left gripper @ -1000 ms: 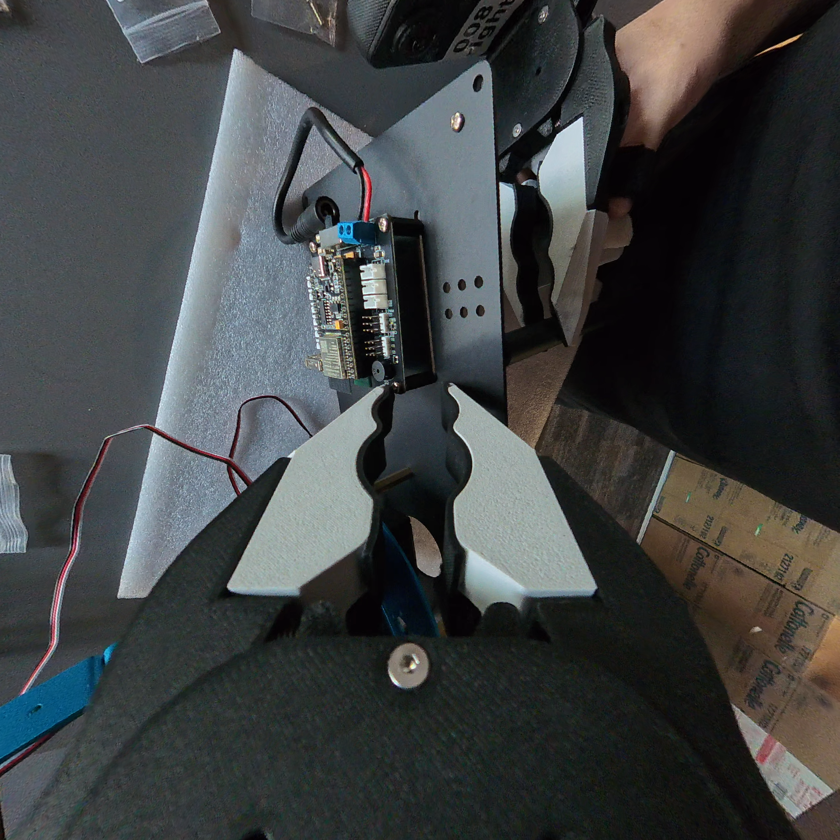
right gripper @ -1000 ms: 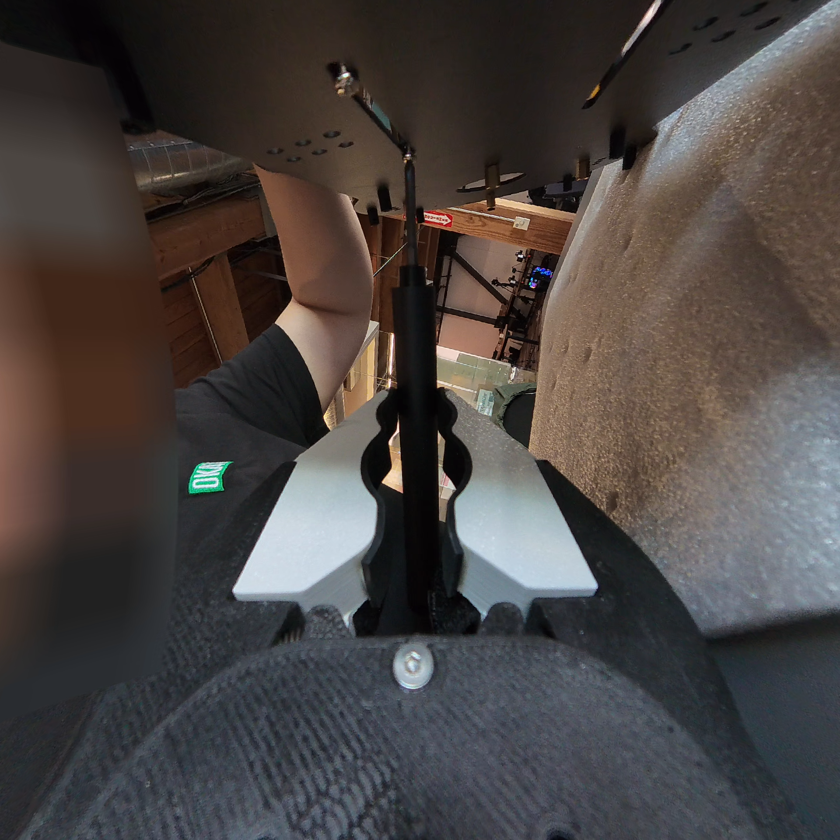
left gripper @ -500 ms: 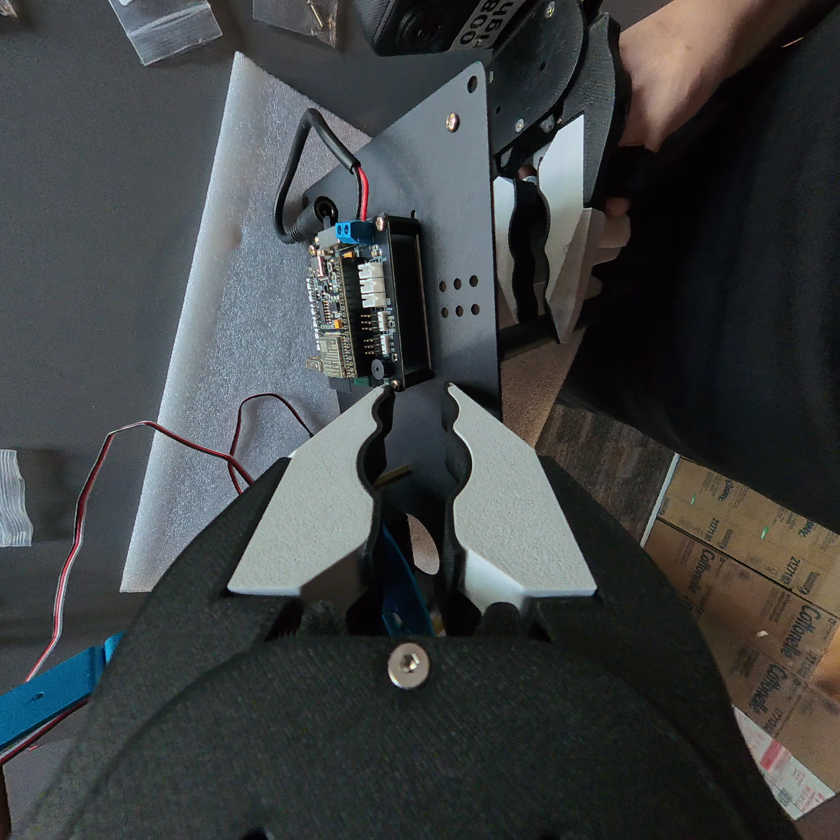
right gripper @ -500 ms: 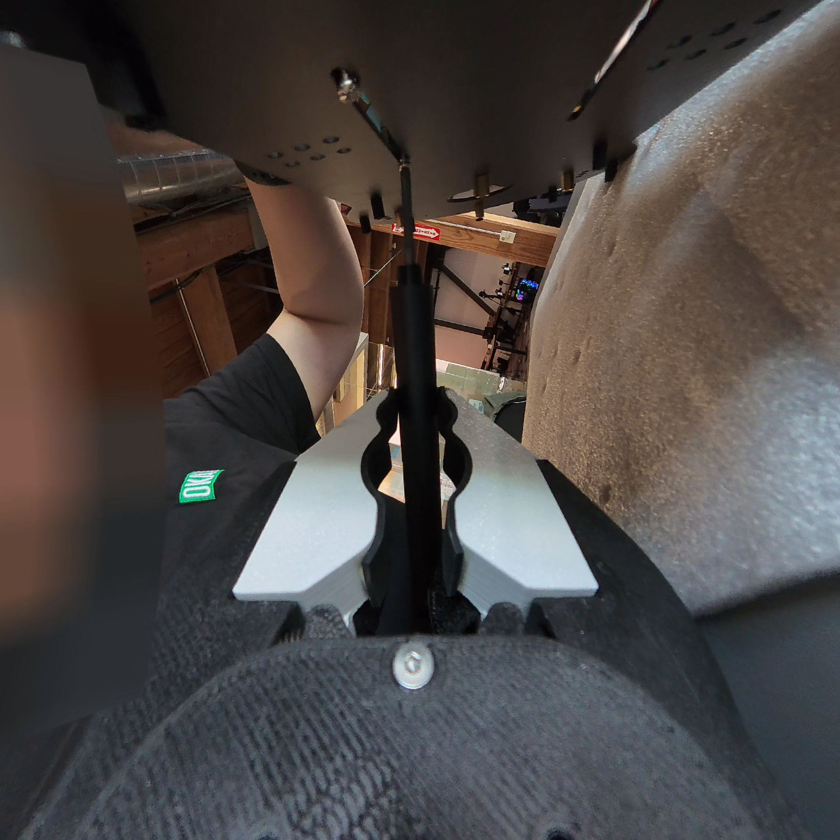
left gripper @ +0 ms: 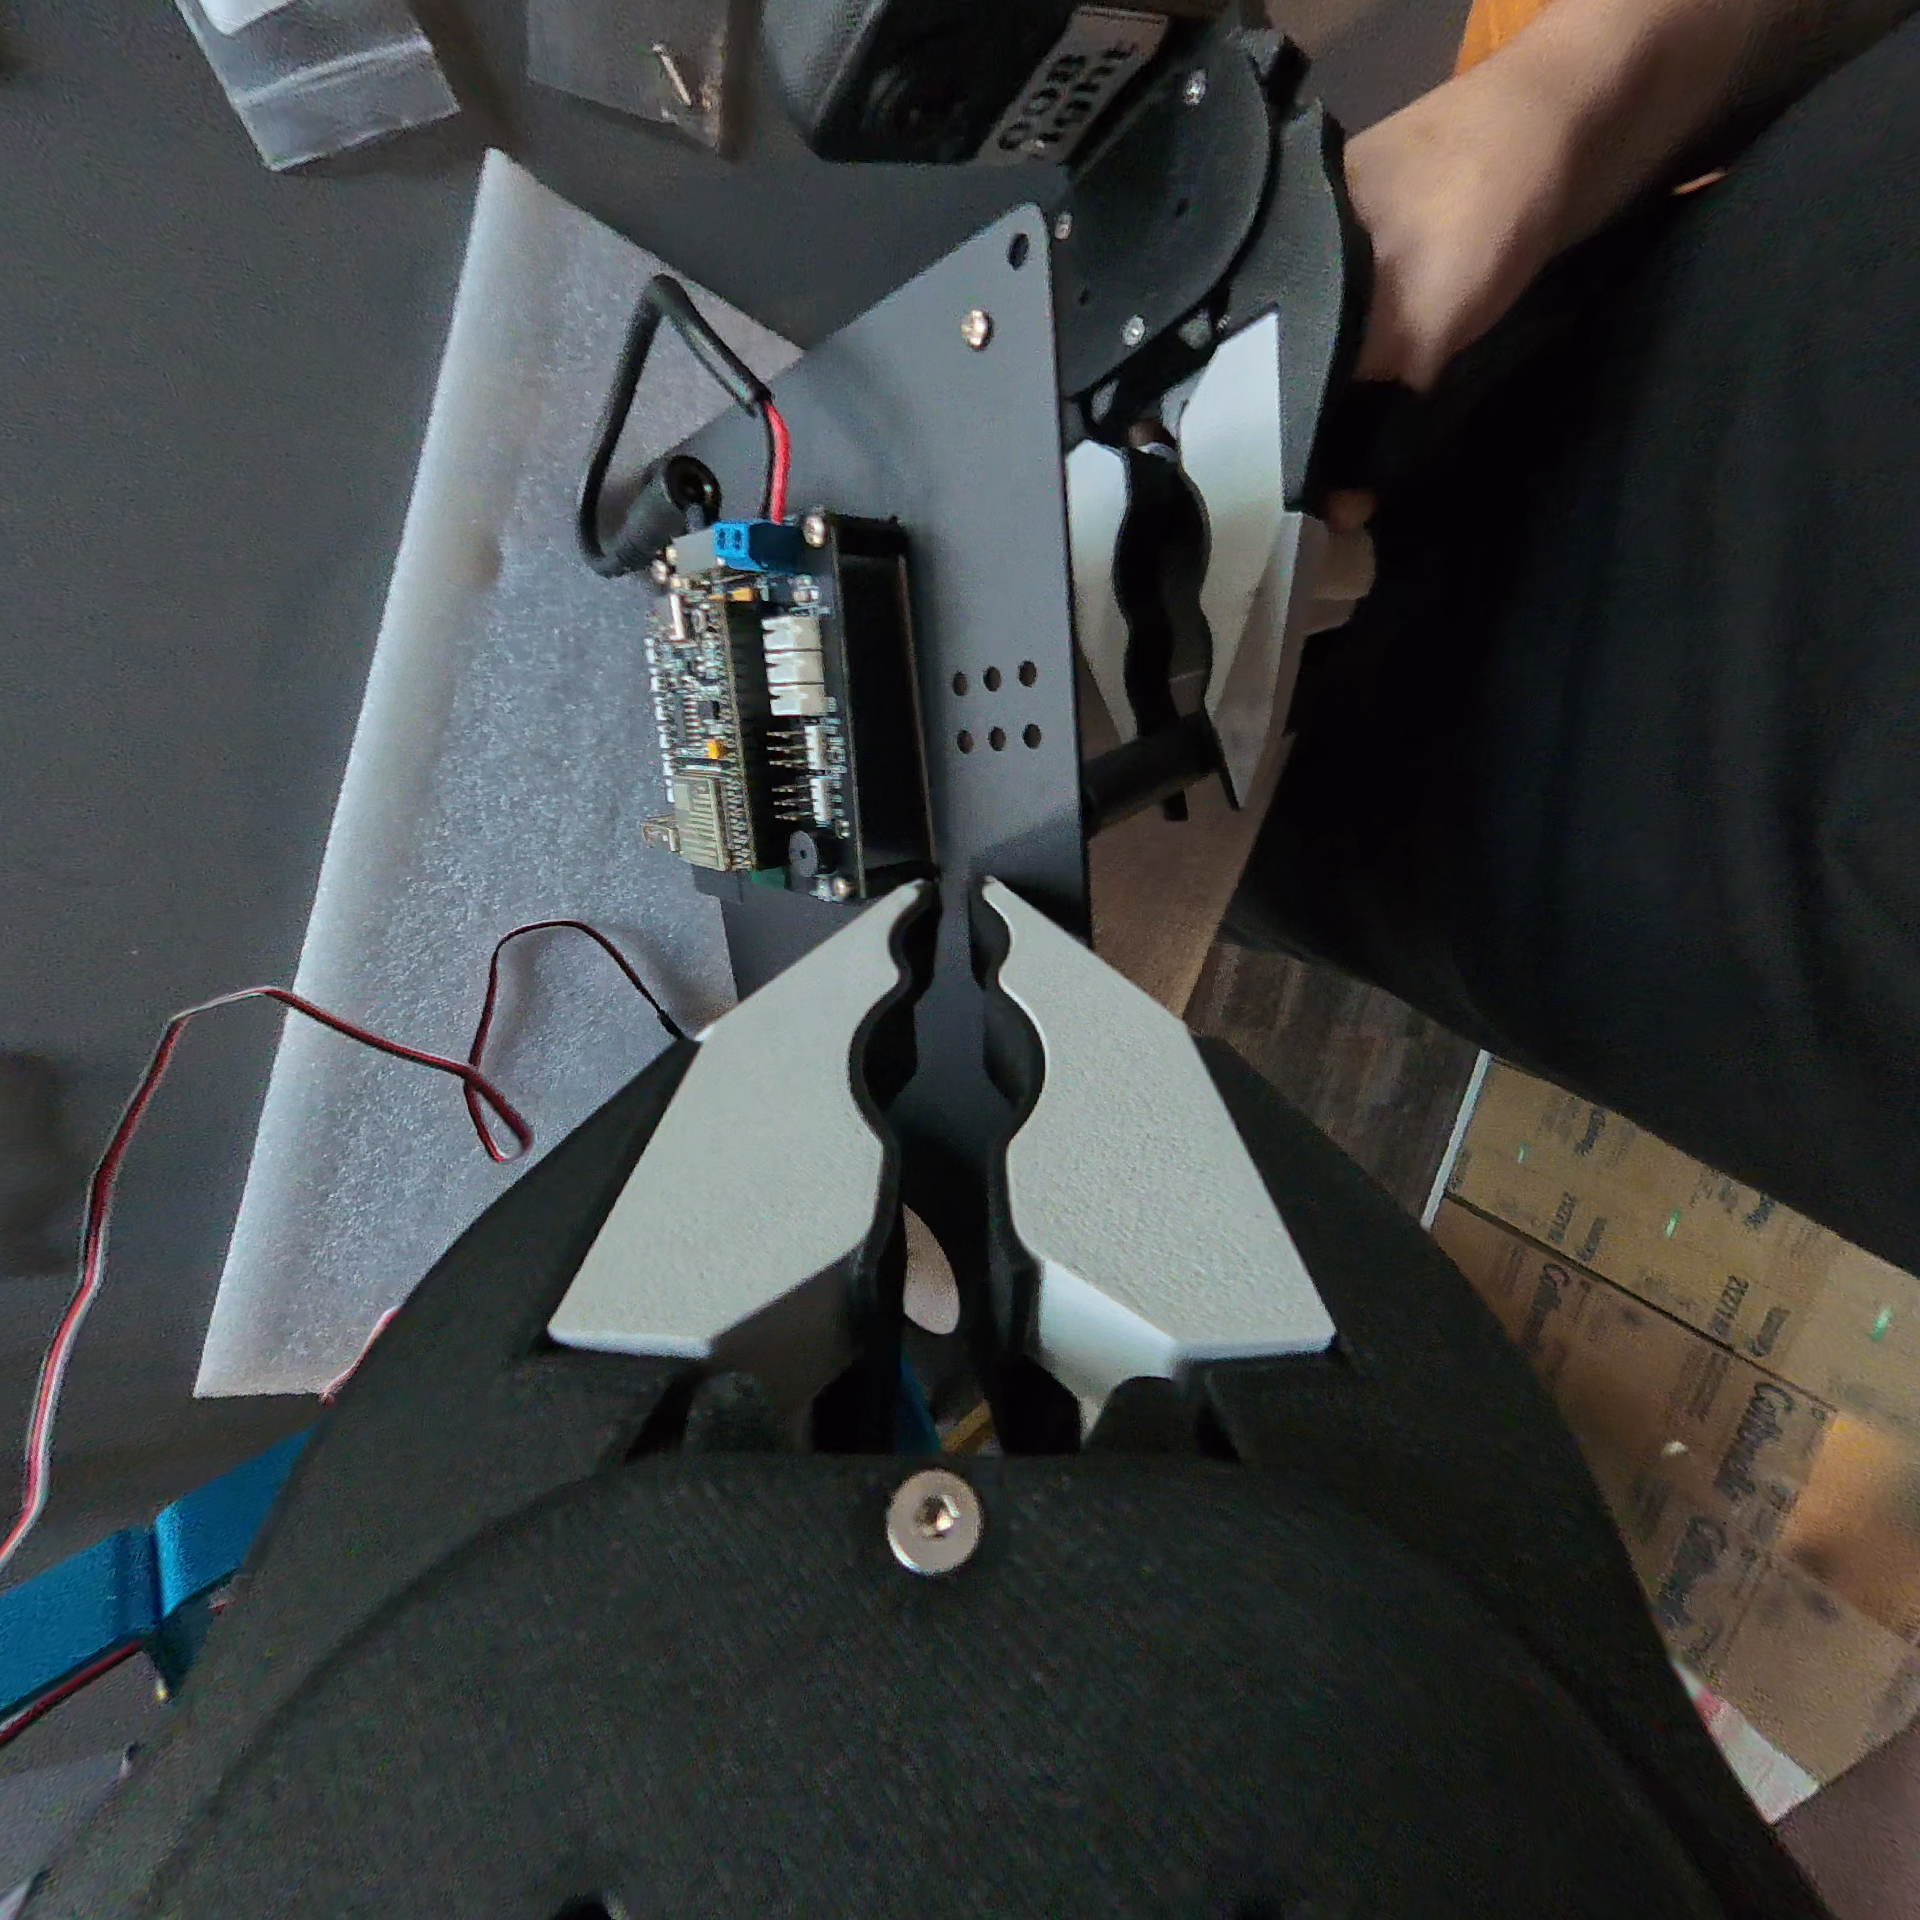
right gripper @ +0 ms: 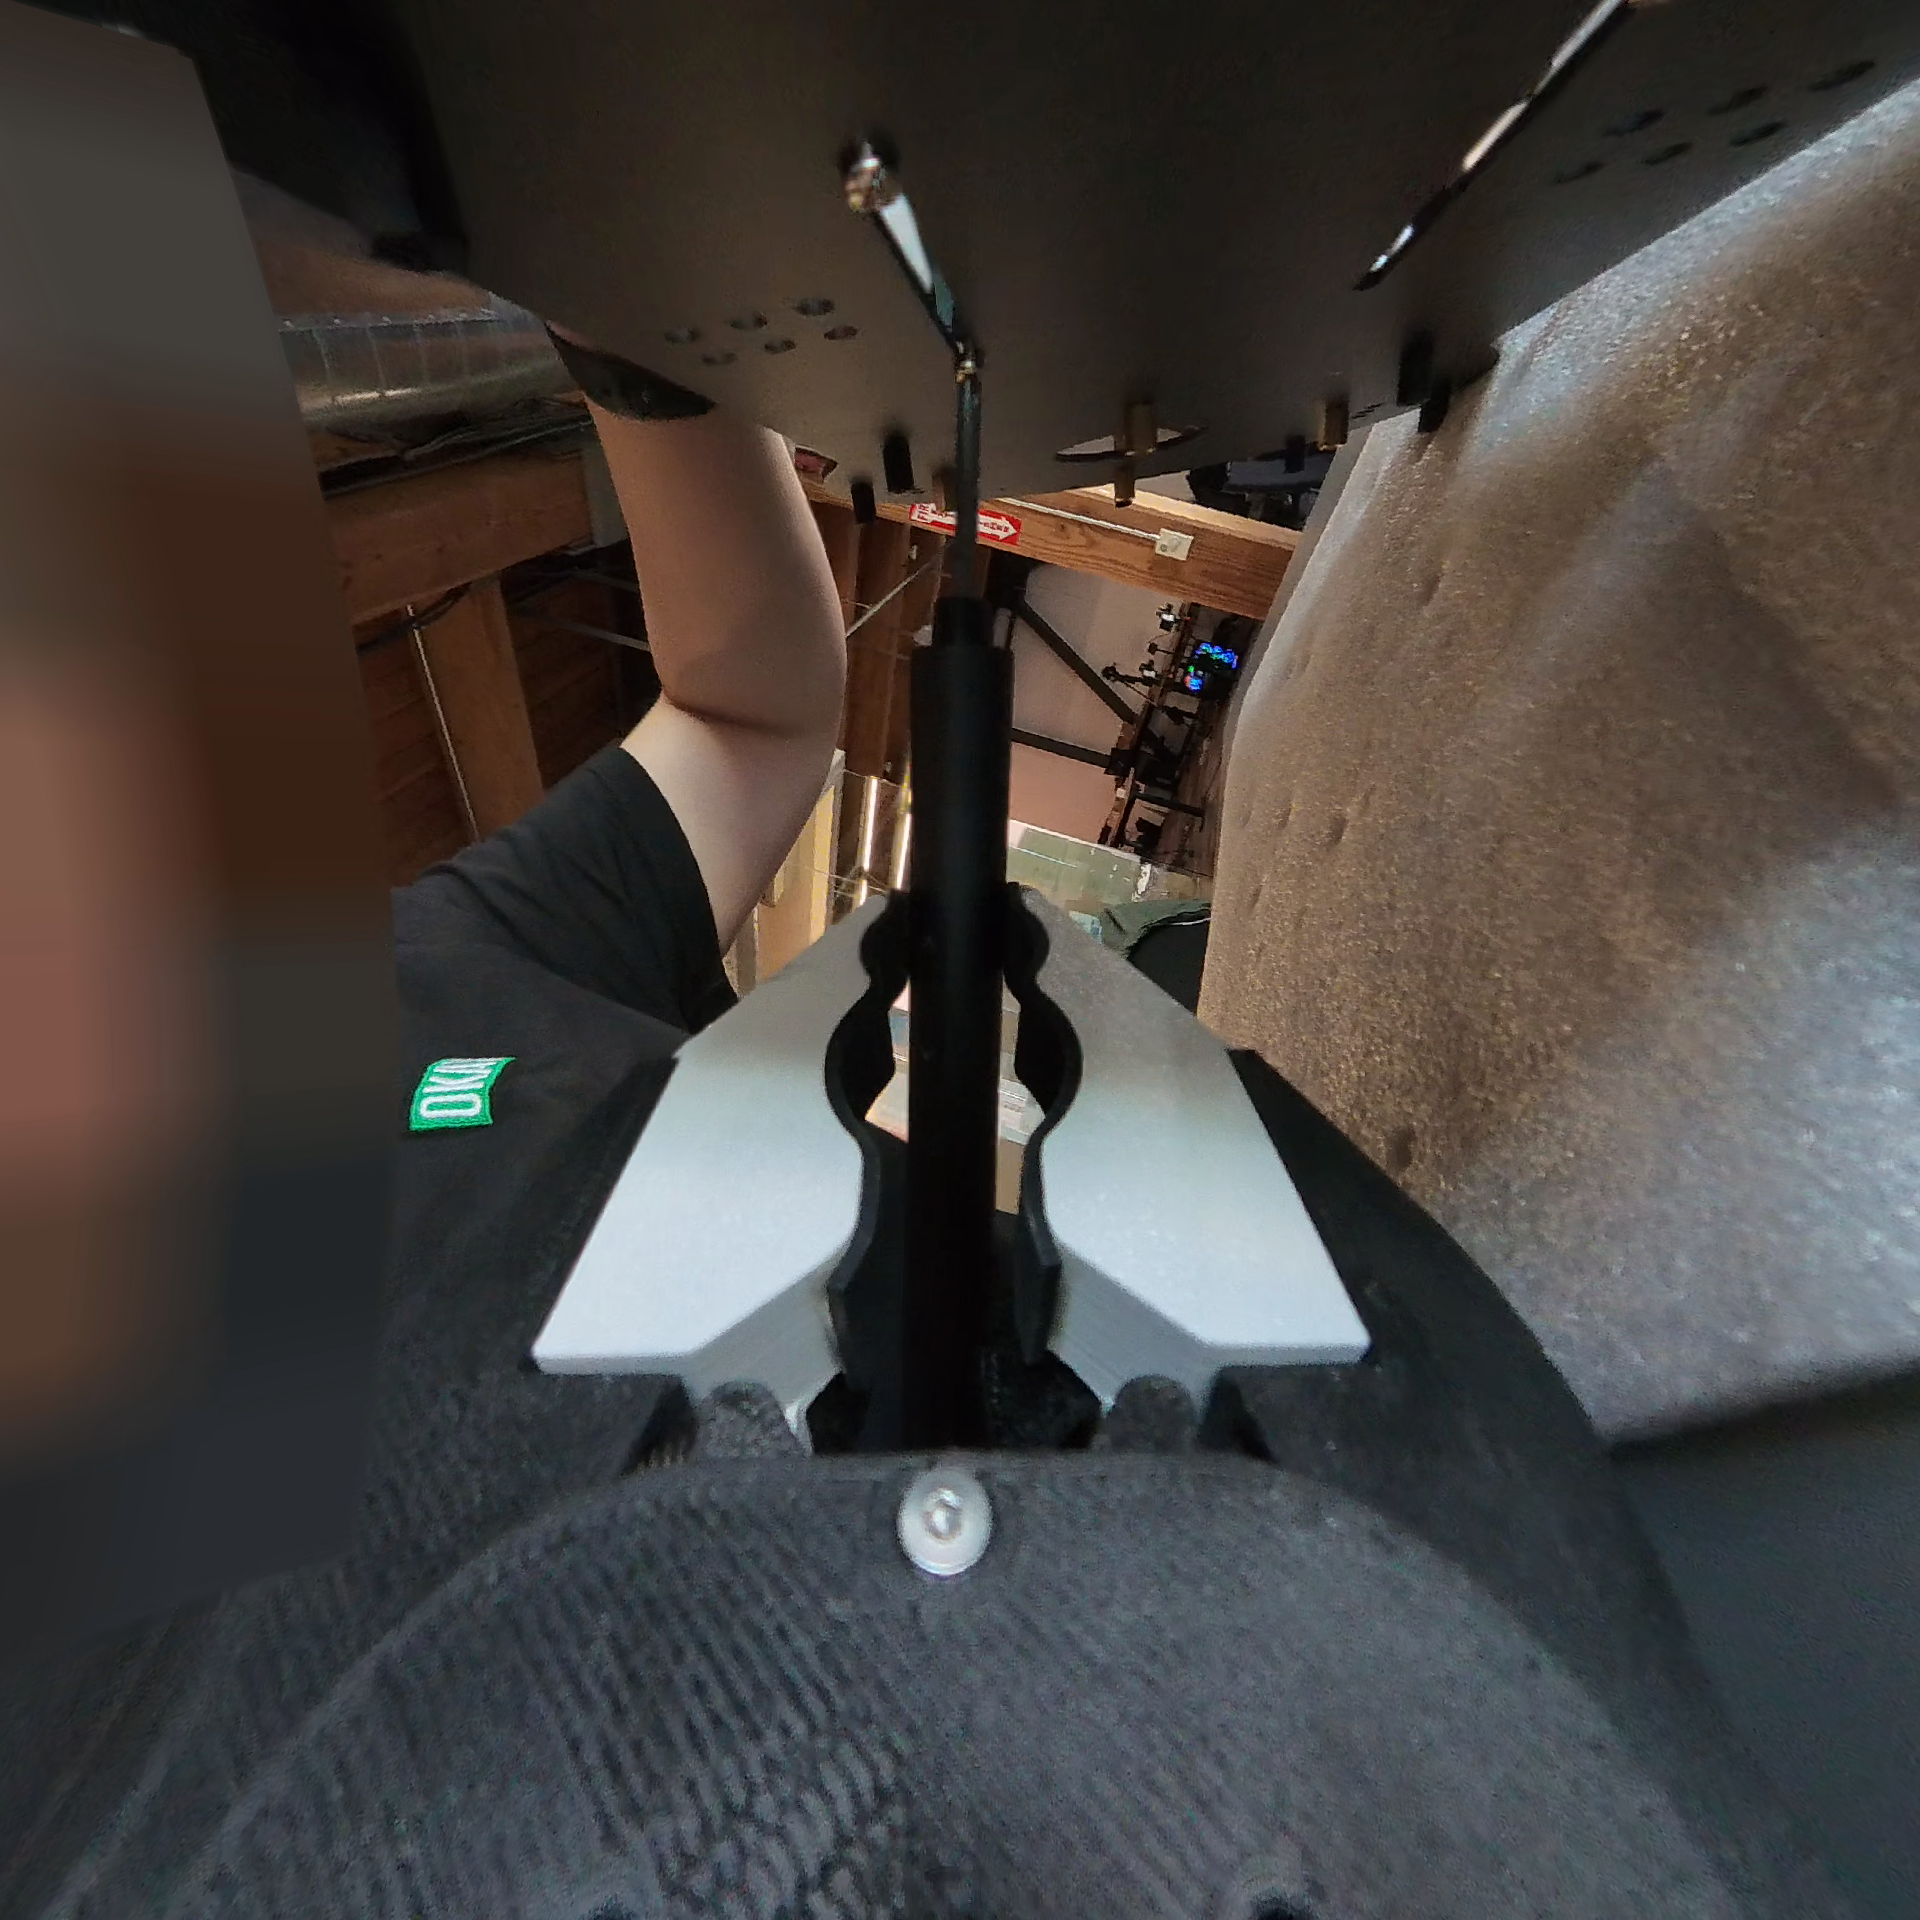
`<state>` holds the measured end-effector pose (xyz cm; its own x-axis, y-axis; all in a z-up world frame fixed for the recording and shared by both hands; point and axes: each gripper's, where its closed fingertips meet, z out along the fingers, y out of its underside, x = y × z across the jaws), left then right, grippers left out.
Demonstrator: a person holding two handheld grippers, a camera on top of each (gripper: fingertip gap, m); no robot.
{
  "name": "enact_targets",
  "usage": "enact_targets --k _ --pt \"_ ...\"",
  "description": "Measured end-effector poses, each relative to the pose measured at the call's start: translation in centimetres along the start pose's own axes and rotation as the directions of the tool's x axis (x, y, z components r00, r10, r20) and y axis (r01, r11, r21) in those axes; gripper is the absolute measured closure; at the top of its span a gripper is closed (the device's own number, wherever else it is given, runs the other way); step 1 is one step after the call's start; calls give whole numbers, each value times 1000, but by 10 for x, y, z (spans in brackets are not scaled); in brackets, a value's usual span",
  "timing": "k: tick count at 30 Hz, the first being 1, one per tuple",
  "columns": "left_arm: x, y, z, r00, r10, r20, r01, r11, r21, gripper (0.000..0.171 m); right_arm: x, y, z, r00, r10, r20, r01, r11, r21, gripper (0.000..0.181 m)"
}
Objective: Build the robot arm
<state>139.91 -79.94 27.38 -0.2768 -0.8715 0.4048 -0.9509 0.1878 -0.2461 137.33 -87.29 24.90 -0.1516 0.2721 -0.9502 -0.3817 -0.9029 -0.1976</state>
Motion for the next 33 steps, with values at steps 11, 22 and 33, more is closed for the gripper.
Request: enact_targets --k 11,22,33 --pt "-11 6 -11 998 -52 45 52 999 -2 156 7 0 2 999 5 -46 -6 1000 -10 164" --pt "-10 -3 -31 982 -77 170 59 992 112 153 5 1 3 999 38 -29 -38 999 -13 164" --pt "54 11 -97 870 -300 391 23 817 576 133 3 2 9 998 44 -35 -45 998 -33 165"
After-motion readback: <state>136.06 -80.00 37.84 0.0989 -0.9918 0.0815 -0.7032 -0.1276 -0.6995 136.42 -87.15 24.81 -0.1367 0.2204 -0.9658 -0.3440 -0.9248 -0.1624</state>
